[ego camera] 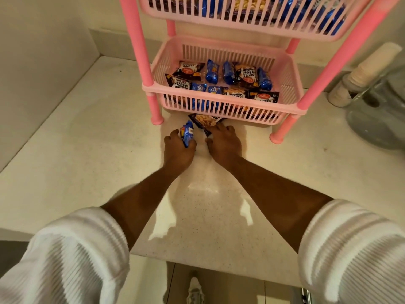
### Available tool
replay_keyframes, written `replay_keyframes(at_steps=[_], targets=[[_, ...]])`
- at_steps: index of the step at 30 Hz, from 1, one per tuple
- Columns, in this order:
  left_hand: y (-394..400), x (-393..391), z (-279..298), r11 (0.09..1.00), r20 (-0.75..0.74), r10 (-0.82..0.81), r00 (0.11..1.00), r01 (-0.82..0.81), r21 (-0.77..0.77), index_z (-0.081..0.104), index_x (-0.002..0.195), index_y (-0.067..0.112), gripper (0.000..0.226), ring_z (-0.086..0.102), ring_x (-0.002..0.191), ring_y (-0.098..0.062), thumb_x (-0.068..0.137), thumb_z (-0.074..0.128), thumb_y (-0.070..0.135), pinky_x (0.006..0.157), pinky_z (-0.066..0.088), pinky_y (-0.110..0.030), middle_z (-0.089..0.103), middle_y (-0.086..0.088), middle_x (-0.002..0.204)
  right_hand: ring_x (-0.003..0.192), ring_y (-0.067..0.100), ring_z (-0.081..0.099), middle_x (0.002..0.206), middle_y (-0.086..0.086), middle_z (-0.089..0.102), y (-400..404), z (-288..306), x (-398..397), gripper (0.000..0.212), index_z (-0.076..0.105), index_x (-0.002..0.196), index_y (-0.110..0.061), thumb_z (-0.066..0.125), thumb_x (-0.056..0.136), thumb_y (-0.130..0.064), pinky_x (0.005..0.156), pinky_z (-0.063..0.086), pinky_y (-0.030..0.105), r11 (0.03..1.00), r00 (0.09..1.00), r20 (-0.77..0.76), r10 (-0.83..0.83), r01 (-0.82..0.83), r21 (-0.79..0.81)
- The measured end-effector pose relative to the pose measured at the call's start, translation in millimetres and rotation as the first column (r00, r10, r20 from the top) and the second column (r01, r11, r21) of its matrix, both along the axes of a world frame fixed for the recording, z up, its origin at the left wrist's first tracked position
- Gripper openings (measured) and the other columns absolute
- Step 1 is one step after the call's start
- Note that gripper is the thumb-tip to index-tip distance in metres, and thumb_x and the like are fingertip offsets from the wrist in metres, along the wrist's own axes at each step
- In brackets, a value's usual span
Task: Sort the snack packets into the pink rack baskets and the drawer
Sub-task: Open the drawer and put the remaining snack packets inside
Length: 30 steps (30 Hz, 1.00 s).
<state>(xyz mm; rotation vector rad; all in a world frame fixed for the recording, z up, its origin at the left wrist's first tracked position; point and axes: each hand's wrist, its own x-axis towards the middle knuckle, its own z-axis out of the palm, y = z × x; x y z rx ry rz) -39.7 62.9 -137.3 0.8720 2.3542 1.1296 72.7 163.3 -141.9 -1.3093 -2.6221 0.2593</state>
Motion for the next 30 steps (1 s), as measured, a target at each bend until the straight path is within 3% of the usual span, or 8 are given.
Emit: replay_keyframes(at_steps=[11,16,19,22,24,26,28,30], targets=[[-15,16,4,0.996,0.178,0.085,0.980,-0.087,0.004,0.052,0.130,0.006,0.044,0.057,0.102,-0.026,0.096,0.051,0.034,0.088,0.052,-0.039,0.051,-0.016,0.124,0.131,0.030,0.044,0.144,0.006,0.049,-35,7,65,0.042,0.061,0.134,-0.022,0.059,0.096,-0.040,0.094,0.054,0.040,0.983,0.984,0.029,0.178,-0.179,0.043],[-19,27,11,0.999,0.241,0.006,0.971,-0.016,0.037,0.044,0.133,0.004,0.045,0.058,0.107,-0.030,0.097,0.050,0.030,0.089,0.056,-0.045,0.045,-0.017,0.130,0.112,0.020,0.050,0.126,0.002,0.052,-52,7,111,0.037,0.072,0.113,-0.025,0.054,0.096,-0.053,0.074,0.053,0.033,0.979,0.975,-0.094,0.202,-0.200,0.026],[-20,43,14,0.997,0.225,-0.042,0.973,0.027,0.070,0.043,0.131,0.005,0.040,0.055,0.105,-0.024,0.098,0.048,0.027,0.081,0.057,-0.037,0.037,-0.014,0.126,0.088,0.013,0.059,0.112,-0.001,0.057,-58,8,124,0.024,0.068,0.100,-0.022,0.063,0.094,-0.045,0.069,0.051,0.029,0.990,0.932,-0.358,-0.053,0.001,-0.144],[-16,54,18,0.992,0.222,-0.117,0.968,0.103,0.074,0.045,0.131,0.003,0.040,0.057,0.104,-0.022,0.100,0.044,0.028,0.069,0.052,-0.025,0.040,-0.016,0.128,0.095,0.021,0.066,0.111,0.003,0.065,-55,12,117,0.036,0.058,0.112,-0.019,0.067,0.092,-0.047,0.082,0.055,0.037,0.822,0.801,-0.356,-0.481,0.271,-0.501],[-13,60,22,0.988,0.277,-0.152,0.949,0.137,0.075,0.046,0.131,0.003,0.041,0.060,0.107,-0.025,0.100,0.043,0.030,0.080,0.057,-0.033,0.044,-0.018,0.131,0.107,0.029,0.067,0.121,0.007,0.066,-52,17,107,0.055,0.053,0.131,-0.015,0.068,0.091,-0.050,0.093,0.057,0.046,0.665,0.724,-0.306,-0.618,0.274,-0.695],[-12,67,26,0.989,0.331,-0.146,0.932,0.130,0.070,0.047,0.132,0.003,0.043,0.062,0.108,-0.027,0.099,0.043,0.031,0.089,0.057,-0.042,0.048,-0.019,0.131,0.109,0.028,0.067,0.125,0.008,0.065,-53,24,97,0.055,0.057,0.133,-0.013,0.068,0.092,-0.048,0.095,0.057,0.046,0.586,0.688,-0.307,-0.658,0.212,-0.782],[-14,75,27,0.992,0.354,-0.123,0.927,0.109,0.060,0.044,0.134,0.004,0.045,0.061,0.110,-0.027,0.098,0.043,0.032,0.092,0.056,-0.044,0.046,-0.017,0.132,0.093,0.023,0.069,0.114,0.008,0.073,-55,27,92,0.032,0.072,0.109,-0.016,0.067,0.093,-0.044,0.083,0.059,0.039,0.563,0.689,-0.323,-0.649,0.149,-0.813],[-17,85,28,0.994,0.388,-0.111,0.915,0.094,0.062,0.042,0.136,0.006,0.046,0.060,0.111,-0.025,0.098,0.044,0.032,0.094,0.055,-0.043,0.045,-0.014,0.133,0.080,0.019,0.069,0.100,0.006,0.076,-60,29,97,0.029,0.075,0.105,-0.014,0.068,0.094,-0.040,0.062,0.053,0.028,0.518,0.687,-0.313,-0.655,0.107,-0.849]])
